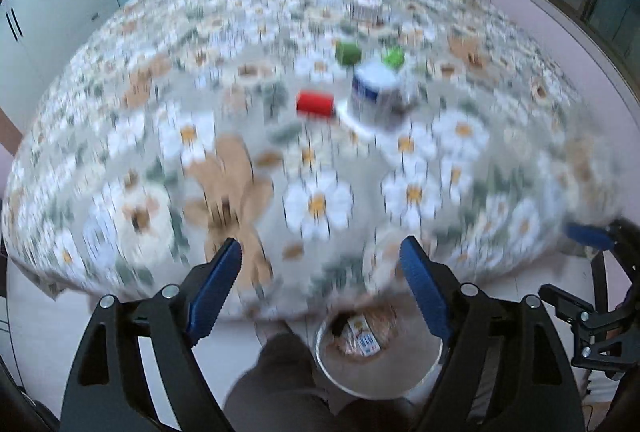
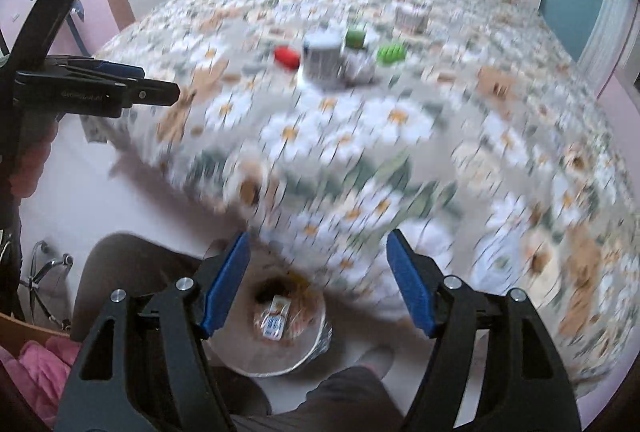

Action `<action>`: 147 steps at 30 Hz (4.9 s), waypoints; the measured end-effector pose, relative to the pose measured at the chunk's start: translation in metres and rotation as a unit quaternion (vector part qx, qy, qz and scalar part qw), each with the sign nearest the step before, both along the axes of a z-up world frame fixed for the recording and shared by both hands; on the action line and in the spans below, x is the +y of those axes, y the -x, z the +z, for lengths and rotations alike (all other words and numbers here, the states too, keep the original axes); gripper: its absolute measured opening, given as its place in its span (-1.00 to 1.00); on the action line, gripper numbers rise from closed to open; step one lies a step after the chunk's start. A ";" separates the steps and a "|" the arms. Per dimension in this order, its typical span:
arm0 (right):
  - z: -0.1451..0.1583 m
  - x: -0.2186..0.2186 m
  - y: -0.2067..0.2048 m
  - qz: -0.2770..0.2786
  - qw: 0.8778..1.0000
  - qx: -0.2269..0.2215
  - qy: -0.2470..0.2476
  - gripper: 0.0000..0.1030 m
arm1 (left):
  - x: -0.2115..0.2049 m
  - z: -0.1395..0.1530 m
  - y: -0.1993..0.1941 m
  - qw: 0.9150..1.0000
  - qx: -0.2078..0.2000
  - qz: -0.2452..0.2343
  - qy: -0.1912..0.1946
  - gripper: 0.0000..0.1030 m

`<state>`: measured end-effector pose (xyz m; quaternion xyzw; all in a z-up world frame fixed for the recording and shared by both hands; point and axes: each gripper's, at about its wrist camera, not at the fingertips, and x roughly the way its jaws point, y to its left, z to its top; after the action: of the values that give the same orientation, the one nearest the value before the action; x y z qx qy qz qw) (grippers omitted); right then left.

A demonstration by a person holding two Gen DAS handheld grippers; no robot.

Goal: Collect trash
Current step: 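Move both open tools back toward the items on the bed, then grasp the light green brick with the right tool while the left grasps the dark green block, then lift both green blocks and carry them over the white bucket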

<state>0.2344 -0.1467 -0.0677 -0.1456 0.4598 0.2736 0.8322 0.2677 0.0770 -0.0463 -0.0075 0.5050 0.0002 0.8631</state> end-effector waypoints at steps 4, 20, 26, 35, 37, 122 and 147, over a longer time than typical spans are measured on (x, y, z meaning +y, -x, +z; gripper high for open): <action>0.024 -0.004 -0.030 -0.004 1.000 -0.022 -0.005 0.37 | -0.002 0.024 -0.027 1.000 -0.020 -0.009 -0.022 0.62; 0.067 0.011 -0.141 0.000 0.998 -0.061 0.011 0.37 | -0.010 0.049 -0.140 0.997 -0.029 -0.070 -0.027 0.62; 0.054 0.022 -0.188 0.007 0.999 -0.040 0.002 0.37 | -0.006 0.039 -0.179 0.993 -0.027 -0.110 -0.019 0.62; 0.003 0.047 -0.254 0.037 0.999 -0.003 0.001 0.37 | -0.006 0.004 -0.227 0.974 -0.030 -0.222 -0.041 0.62; -0.010 0.052 -0.267 0.044 0.999 0.010 0.000 0.37 | -0.008 -0.005 -0.235 0.969 -0.029 -0.240 -0.044 0.62; 0.245 0.008 -0.061 0.025 0.978 -0.207 -0.004 -0.13 | -0.070 0.216 -0.027 0.969 -0.197 -0.104 -0.108 -0.20; 0.216 -0.019 0.039 0.039 0.983 -0.181 -0.017 -0.13 | -0.054 0.157 0.069 0.986 -0.130 -0.100 -0.040 -0.20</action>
<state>0.1950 -0.1653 0.1484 -0.1967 0.2906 0.2824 0.8928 0.1985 0.0226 0.1105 0.0775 0.3859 -0.0672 0.9168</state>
